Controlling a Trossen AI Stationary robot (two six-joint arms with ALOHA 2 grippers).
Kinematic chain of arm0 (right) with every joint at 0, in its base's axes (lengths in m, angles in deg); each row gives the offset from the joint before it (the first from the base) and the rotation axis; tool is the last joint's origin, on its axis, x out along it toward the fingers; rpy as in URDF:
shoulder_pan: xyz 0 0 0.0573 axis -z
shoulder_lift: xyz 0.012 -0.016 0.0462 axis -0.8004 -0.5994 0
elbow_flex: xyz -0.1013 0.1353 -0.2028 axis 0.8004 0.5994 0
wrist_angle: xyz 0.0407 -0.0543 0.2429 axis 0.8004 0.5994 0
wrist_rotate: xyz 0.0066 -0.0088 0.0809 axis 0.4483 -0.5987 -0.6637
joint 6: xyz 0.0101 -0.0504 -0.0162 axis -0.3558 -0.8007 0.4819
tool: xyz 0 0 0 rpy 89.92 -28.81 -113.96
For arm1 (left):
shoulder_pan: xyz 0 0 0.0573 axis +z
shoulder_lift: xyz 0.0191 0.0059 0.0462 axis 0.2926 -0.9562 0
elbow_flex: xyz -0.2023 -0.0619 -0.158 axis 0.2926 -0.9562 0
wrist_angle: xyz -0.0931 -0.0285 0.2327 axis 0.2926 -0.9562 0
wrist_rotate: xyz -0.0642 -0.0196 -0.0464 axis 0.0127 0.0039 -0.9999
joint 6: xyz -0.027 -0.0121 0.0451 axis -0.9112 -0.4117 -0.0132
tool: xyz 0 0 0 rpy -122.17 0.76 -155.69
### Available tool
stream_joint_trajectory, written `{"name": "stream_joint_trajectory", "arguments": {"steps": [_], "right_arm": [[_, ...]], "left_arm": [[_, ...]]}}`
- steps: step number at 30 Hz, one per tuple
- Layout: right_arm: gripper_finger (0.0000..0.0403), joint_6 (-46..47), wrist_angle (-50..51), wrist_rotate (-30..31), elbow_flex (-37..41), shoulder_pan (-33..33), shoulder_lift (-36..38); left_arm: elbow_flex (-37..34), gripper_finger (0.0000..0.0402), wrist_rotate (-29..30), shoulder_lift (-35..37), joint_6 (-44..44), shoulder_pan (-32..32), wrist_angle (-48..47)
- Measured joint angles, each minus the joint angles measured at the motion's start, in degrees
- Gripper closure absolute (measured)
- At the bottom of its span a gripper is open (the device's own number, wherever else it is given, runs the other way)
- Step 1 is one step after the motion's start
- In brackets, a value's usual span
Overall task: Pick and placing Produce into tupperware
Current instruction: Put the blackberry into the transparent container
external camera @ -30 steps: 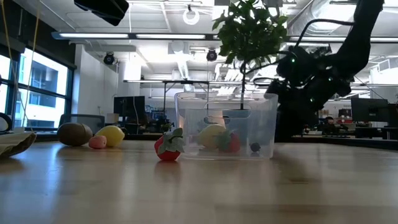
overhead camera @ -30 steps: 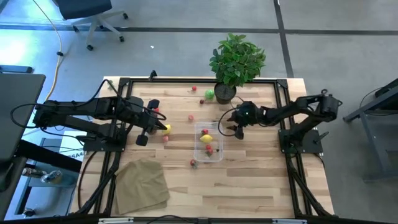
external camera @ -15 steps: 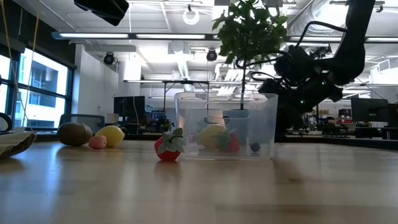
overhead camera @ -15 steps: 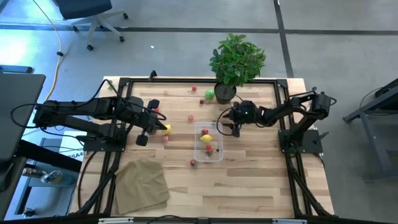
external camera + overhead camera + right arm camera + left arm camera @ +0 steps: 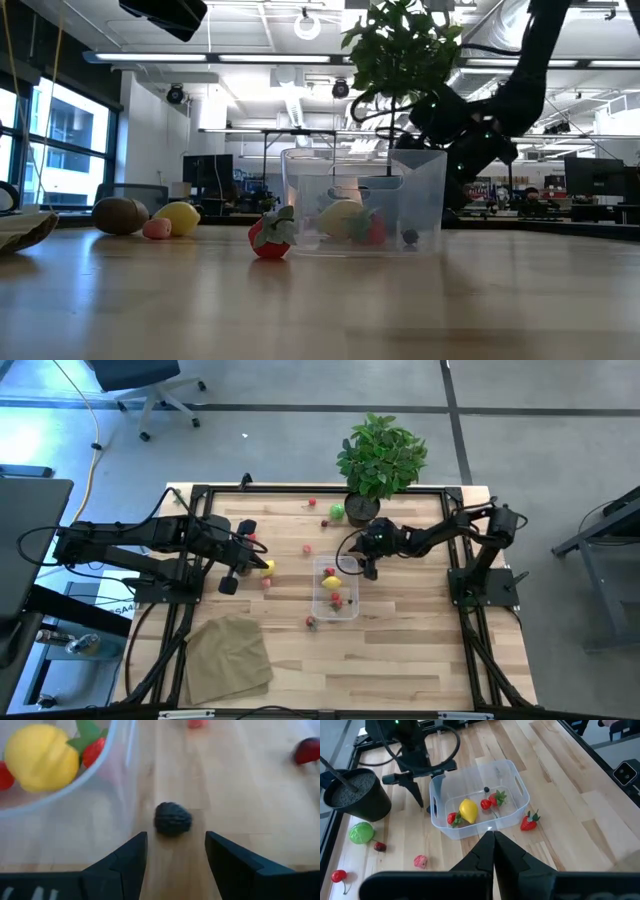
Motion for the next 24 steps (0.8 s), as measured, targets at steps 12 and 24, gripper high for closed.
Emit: {"name": "stream_joint_trajectory", "arguments": {"steps": [12, 24], "right_arm": [[0.0210, -2.98, 2.66, -2.33, -4.56, -0.37, -3.49], [0.0228, -3.92, 4.97, -2.75, -5.38, -0.37, -3.47]], "left_arm": [[-0.01, 0.0401, 0.00, 0.00, -0.01, -0.01, -0.01], [0.00, 0.0401, 0.00, 0.00, 0.00, -0.01, 0.00]]}}
